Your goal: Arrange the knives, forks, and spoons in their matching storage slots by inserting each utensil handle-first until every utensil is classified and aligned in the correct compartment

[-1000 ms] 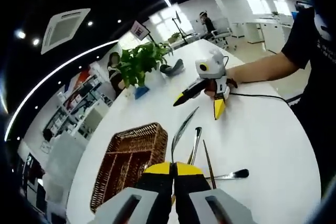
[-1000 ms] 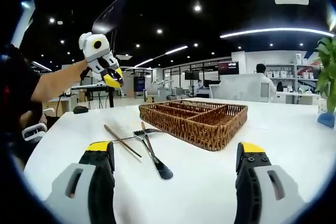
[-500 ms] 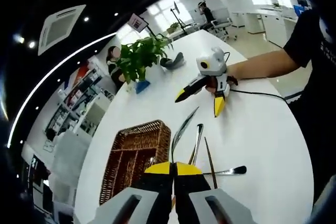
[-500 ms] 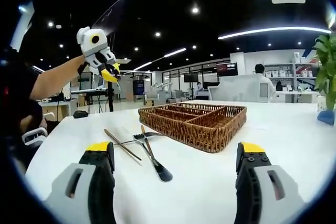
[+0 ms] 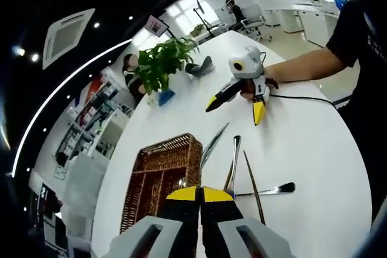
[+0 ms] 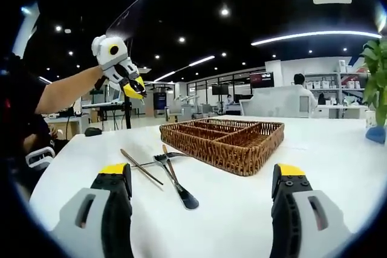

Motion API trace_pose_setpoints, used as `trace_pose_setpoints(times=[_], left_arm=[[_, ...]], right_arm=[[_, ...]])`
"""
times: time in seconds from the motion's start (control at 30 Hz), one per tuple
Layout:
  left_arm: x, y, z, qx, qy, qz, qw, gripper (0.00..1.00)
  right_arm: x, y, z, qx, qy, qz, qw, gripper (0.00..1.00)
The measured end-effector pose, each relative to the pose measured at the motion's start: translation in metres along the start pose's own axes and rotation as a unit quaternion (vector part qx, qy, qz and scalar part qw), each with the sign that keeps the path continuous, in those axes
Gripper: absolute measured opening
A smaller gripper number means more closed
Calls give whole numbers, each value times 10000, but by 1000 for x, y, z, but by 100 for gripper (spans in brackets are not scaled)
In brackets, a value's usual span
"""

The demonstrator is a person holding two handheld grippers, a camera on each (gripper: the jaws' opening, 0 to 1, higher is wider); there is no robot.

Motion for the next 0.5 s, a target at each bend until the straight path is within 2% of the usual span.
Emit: trace_pose_setpoints(times=[0.5], left_arm=[[26, -17, 22, -34, 95, -17, 9999, 0]], right_arm=[[0, 1, 0, -6, 37, 66, 10000, 100]])
Point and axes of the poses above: the point that each gripper's makers call its tool centre point, and the gripper's own axes: z roughly forward along the fingers, x roughly to its left, y roughly out of its top, the point moved 9 cm from there along -z, roughly backward along the fingers, and after that the axes turned 6 degrees about z, right-handed, at the moved point
